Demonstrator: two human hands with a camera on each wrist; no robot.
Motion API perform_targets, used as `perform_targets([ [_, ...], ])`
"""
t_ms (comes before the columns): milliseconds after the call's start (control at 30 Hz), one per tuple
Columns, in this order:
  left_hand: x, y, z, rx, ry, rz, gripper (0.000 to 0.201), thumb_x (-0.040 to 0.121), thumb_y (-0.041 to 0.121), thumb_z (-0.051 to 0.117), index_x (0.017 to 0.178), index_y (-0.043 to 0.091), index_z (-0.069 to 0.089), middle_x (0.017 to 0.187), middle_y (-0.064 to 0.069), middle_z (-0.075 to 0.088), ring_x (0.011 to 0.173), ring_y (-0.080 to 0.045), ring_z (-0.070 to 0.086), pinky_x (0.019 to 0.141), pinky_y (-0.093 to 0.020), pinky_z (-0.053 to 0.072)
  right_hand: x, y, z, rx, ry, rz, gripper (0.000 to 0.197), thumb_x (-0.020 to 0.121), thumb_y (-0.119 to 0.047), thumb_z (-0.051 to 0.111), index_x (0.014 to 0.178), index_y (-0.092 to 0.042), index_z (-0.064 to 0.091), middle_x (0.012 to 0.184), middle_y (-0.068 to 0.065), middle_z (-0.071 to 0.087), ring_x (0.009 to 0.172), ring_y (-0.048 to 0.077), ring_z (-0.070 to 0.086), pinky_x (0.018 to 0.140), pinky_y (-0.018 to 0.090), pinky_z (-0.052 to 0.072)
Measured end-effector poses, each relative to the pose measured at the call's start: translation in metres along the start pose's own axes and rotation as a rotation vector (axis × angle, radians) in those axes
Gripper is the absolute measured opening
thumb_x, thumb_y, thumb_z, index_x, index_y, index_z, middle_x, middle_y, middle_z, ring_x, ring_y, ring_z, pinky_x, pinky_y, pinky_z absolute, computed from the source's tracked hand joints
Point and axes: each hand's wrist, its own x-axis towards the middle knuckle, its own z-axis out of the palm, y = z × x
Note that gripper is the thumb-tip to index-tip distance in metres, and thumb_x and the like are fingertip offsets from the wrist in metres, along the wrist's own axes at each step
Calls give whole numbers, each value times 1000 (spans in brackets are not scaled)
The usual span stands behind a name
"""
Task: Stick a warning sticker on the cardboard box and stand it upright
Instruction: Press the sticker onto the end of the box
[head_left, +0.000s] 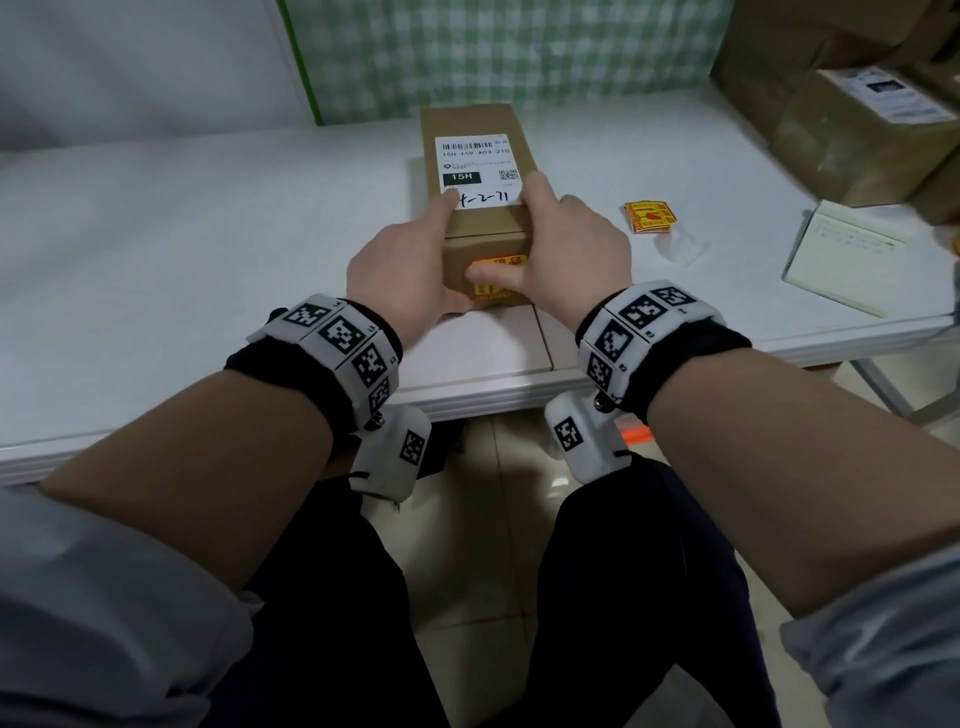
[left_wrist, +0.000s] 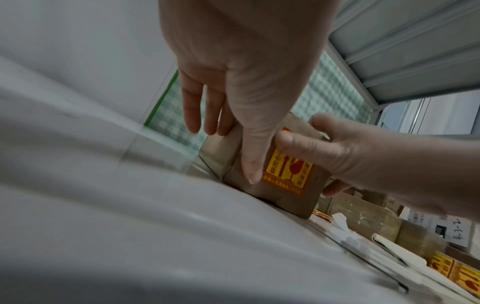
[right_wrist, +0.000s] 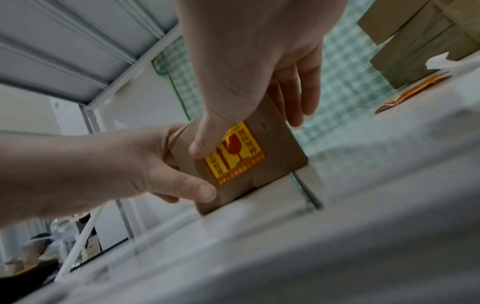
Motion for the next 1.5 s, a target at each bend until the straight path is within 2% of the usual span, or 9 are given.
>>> perform_targets([
  [267,2,0,1,-27,-18,0,99,64,36,81,144,28,23,121,-8,64,107,-33,59,81,-41,49,-1,-2,2,-112,-41,2,92,58,-63,76,128,-19,34,105,11,58,87,32,64,60,35,41],
  [400,1,1,0,-72,-27,-4,96,64,49,76,142,28,25,123,-6,63,109,-32,58,82,-38,49,1,9,-3,-30,-21,-52,76,69,-70,61,122,-20,40,102,7,66,86,29,65,60,32,42],
  [533,2,3,0,-108,2,2,82,74,58,65,140,25,30,124,-6,62,111,-30,57,83,-37,46,2,22,-11,59,-43,-102,58,82,-61,55,125,-22,46,110,5,69,95,30,64,74,33,45],
  [700,3,-2,3,-126,13,4,79,77,55,64,141,27,28,125,-8,61,109,-31,58,87,-41,48,-1,31,-12,148,-78,-102,61,81,-48,66,135,-28,45,116,4,68,99,27,64,84,34,50],
  [933,-1,3,8,-42,59,-24,95,65,46,79,142,28,26,118,-7,65,104,-31,61,76,-37,48,-11,15,1,-64,-30,-61,71,74,-51,70,131,-25,37,101,7,67,82,28,63,59,30,40],
  [1100,-2,5,6,11,64,-22,96,64,48,78,142,26,26,113,-9,66,102,-33,62,71,-37,46,-9,5,6,-64,-35,-9,72,69,-54,73,121,-19,38,91,5,61,65,24,49,54,31,37],
  [1300,-1,4,5,-35,46,6,93,67,38,79,143,24,27,118,-10,65,104,-33,60,78,-40,48,-9,17,-4,-38,-77,-72,66,81,-32,70,135,-22,34,100,12,68,85,33,64,61,33,42],
  [1400,1,1,1,-77,16,4,92,68,26,79,144,24,27,122,-10,63,108,-32,59,87,-41,49,-12,21,-3,8,-98,-65,76,82,-18,67,145,-26,24,103,15,68,88,34,65,69,37,49],
  [1500,4,-1,-4,-157,-49,-3,93,69,20,77,146,24,26,131,-9,59,113,-30,57,95,-35,44,-14,22,-4,218,-144,62,95,81,-26,72,152,-20,9,113,15,67,101,31,64,83,37,48],
])
